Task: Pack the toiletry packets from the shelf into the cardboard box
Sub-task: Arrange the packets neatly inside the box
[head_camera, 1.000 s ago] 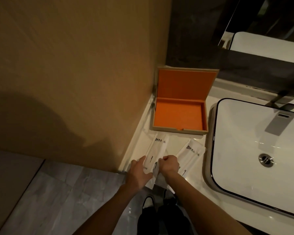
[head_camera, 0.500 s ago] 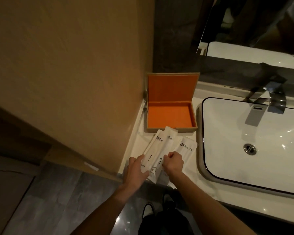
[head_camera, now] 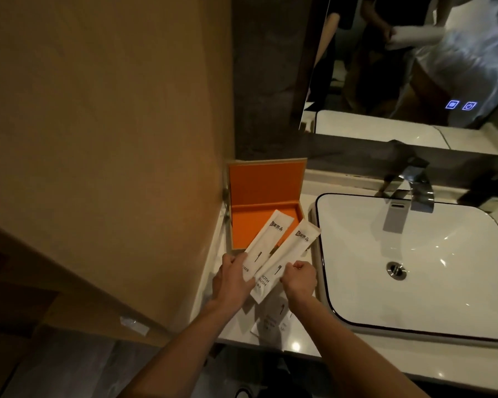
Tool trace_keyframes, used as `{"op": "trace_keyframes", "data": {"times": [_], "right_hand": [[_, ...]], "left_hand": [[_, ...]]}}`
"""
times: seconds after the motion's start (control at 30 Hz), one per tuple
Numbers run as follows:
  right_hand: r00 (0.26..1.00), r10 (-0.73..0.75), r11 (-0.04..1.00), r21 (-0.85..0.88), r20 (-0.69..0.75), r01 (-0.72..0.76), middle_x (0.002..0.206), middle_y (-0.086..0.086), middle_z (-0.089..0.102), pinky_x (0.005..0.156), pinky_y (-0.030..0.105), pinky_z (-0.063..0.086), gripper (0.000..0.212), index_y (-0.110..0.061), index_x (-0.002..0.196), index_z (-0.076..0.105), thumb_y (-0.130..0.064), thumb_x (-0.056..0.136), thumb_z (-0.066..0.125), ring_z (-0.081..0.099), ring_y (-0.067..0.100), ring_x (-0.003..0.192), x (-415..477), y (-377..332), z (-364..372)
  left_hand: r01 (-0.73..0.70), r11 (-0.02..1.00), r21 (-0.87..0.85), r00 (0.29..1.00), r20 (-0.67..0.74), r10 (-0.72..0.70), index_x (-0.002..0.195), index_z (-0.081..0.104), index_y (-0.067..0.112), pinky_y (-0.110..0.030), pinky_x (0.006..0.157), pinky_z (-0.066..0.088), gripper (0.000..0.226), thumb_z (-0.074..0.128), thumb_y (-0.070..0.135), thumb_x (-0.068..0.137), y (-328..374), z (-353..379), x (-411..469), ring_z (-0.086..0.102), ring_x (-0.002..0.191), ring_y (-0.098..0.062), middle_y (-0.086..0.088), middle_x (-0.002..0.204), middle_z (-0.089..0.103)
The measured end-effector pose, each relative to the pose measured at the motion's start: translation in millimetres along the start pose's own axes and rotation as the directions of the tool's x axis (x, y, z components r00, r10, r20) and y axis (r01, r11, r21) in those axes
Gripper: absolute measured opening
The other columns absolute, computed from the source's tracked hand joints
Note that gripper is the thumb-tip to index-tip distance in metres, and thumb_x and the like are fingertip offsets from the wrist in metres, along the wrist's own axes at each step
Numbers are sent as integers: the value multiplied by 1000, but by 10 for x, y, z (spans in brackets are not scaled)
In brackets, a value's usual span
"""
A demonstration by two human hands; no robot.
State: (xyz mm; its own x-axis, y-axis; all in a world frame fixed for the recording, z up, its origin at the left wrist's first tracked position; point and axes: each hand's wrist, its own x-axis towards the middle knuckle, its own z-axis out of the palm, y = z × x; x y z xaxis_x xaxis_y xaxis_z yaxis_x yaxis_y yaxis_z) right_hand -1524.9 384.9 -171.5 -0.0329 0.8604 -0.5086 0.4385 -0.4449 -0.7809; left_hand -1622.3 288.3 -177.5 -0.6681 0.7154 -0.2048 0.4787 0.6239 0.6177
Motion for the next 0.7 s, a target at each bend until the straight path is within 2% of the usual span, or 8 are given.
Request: {"op": "trace_keyframes", "data": {"times": [0.07,0.23,0.37,0.47,0.63,0.7], "right_hand": [[1000,5,1000,-1,4,-5,87,7,67,78,46,58,12,-17,80,54,-16,92,54,67,26,83,72,-47,-26],[999,30,999,14,33,-31,90,6,67,76,47,59,12,-19,82,52,-17,93,54,68,25,83,300,-183,-109],[997,40,999,32,58,-42,87,5,65,75,47,59,13,-19,82,53,-15,95,54,67,24,76,548,-323,-115],[995,55,998,22,84,-57,85,8,67,75,48,59,15,-17,80,54,-14,94,53,67,23,73,705,-410,-64],[988,94,996,-1,126,-95,76,4,62,76,42,57,17,-15,76,54,-13,93,55,64,21,73,830,-440,25],[983,137,990,0,123,-138,74,3,60,70,36,54,18,-14,75,52,-12,92,55,61,18,70,826,-401,48]], "left_hand": [[-13,1000,2,1000,-7,13,133,39,26,-37,89,54,59,69,28,82,80,3,96,52,113,-19,-2,125,42],[-21,990,137,1000,-9,23,133,39,24,-36,91,50,56,67,27,85,243,-16,450,49,114,-23,-5,129,42],[-26,973,229,999,42,17,134,37,24,-40,96,49,59,67,26,84,321,-43,734,46,119,-25,-7,133,39],[-29,968,248,995,98,4,132,37,24,-42,95,50,62,69,34,80,324,-50,920,45,121,-27,-7,132,39],[-64,928,368,990,138,14,129,38,25,-41,95,50,58,70,31,81,310,-55,1173,47,118,-26,-6,129,40],[-104,893,437,984,179,27,132,36,24,-42,100,46,59,68,30,82,304,-30,1249,45,121,-28,-7,129,38]]}}
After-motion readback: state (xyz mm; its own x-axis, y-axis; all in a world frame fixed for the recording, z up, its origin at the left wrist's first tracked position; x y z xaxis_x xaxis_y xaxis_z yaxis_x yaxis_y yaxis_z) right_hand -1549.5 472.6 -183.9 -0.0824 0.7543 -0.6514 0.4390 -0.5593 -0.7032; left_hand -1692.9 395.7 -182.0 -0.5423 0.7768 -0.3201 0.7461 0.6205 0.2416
